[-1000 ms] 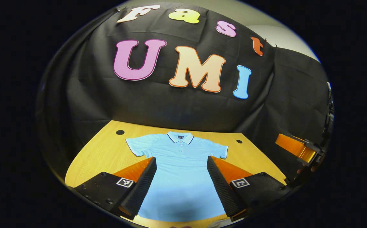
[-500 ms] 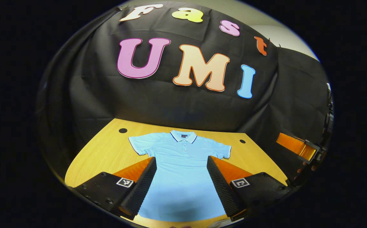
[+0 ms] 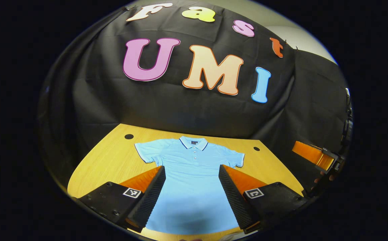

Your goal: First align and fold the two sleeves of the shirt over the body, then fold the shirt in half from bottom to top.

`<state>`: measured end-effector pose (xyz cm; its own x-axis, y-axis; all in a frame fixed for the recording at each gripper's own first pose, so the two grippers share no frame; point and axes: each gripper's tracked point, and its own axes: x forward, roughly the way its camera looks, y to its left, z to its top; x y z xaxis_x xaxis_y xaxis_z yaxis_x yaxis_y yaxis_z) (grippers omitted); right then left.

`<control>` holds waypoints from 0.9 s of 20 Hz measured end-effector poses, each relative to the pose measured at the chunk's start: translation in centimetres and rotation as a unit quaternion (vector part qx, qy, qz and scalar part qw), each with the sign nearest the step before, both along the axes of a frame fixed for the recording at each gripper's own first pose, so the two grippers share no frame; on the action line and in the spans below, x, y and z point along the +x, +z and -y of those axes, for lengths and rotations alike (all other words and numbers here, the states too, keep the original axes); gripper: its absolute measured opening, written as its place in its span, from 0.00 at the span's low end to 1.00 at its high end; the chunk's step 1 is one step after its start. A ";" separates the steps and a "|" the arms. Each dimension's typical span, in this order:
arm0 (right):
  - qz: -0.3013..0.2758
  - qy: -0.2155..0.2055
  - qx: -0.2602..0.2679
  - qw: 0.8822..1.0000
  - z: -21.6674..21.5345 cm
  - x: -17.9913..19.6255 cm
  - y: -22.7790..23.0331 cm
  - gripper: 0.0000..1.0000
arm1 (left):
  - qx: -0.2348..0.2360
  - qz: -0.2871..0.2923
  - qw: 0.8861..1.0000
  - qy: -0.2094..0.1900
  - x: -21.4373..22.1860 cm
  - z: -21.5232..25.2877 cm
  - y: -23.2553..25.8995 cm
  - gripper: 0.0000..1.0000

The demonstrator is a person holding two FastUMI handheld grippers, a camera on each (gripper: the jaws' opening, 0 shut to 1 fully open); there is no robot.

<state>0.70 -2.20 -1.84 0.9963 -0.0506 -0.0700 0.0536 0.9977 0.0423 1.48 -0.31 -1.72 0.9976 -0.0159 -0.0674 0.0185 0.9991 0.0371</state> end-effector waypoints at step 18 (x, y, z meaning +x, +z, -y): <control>-0.011 -0.010 0.002 1.000 1.0 -1.0 -0.7 0.97 | 0.014 -0.010 1.000 -0.019 0.4 1.5 -0.4 0.96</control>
